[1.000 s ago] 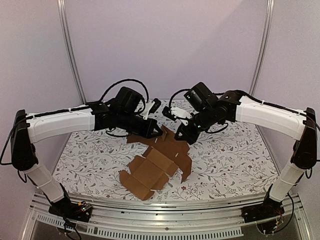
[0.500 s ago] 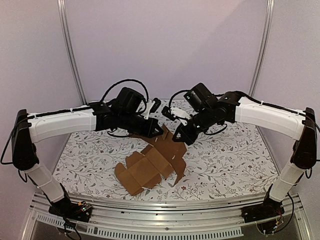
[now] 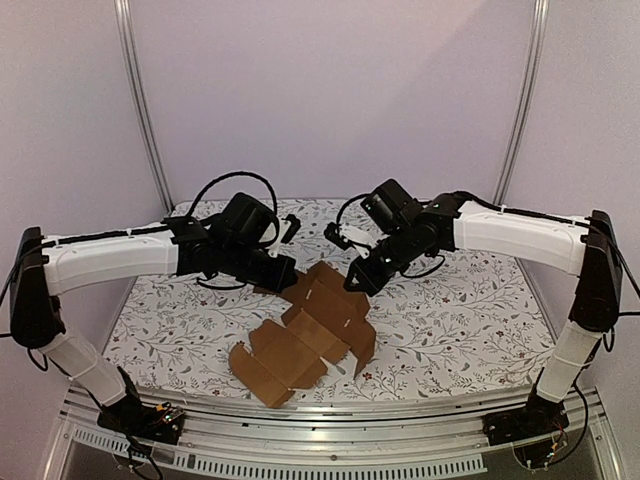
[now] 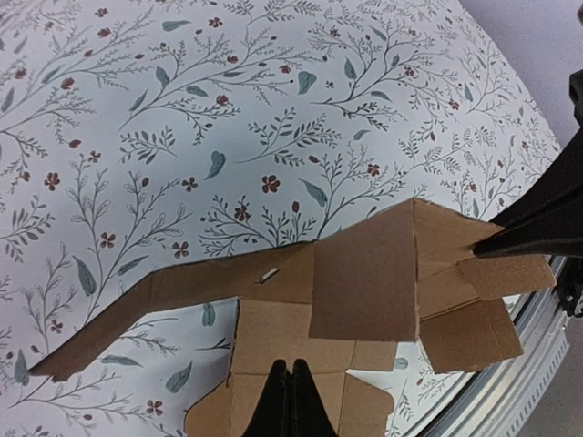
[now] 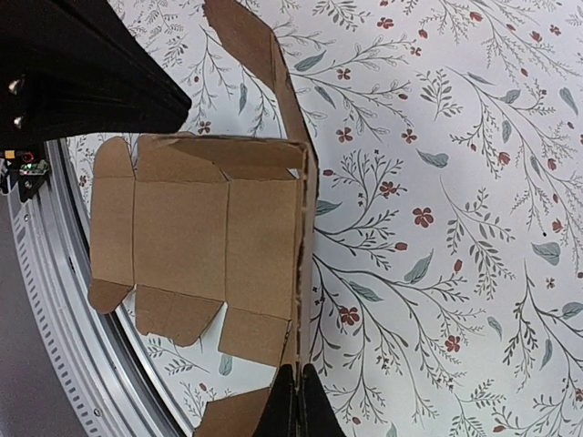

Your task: Fold the paper box

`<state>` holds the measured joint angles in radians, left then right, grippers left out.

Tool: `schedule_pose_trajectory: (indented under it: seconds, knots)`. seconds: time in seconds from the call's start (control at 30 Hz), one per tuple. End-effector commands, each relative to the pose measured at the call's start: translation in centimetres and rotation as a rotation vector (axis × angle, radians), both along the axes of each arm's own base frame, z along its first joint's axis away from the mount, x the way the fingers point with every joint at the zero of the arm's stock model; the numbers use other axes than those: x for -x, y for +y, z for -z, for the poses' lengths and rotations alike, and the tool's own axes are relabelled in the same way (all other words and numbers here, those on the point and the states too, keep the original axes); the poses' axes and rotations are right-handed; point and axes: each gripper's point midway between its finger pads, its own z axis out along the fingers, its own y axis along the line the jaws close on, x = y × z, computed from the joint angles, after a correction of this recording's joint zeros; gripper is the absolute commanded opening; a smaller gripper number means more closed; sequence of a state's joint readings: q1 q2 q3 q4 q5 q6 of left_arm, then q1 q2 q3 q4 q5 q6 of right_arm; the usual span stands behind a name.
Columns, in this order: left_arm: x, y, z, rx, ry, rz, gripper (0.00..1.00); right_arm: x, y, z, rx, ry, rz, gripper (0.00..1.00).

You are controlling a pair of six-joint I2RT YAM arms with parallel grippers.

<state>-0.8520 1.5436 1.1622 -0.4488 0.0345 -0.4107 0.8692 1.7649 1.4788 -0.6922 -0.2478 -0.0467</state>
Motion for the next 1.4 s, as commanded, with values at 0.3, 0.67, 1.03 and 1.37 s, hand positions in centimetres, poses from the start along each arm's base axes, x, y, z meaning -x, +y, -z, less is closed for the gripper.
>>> schedule_pose_trajectory:
  seconds: [0.3, 0.67, 1.03, 1.37]
  knots:
    - [0.6, 4.3, 6.2, -0.219, 0.024, -0.097, 0.00, -0.5, 0.1, 3.4, -0.004, 0.067, 0.092, 0.00]
    - [1.5, 4.6, 10.0, -0.315, 0.070, -0.104, 0.00, -0.8, 0.1, 3.7, -0.007, 0.065, 0.120, 0.00]
    - [3.0, 3.4, 11.1, -0.314, 0.107, -0.060, 0.00, -0.9, 0.1, 3.8, -0.003, 0.064, 0.128, 0.00]
    - [4.5, 1.4, 13.6, -0.323, 0.142, -0.015, 0.00, -0.6, 0.0, 3.9, -0.005, 0.078, 0.129, 0.00]
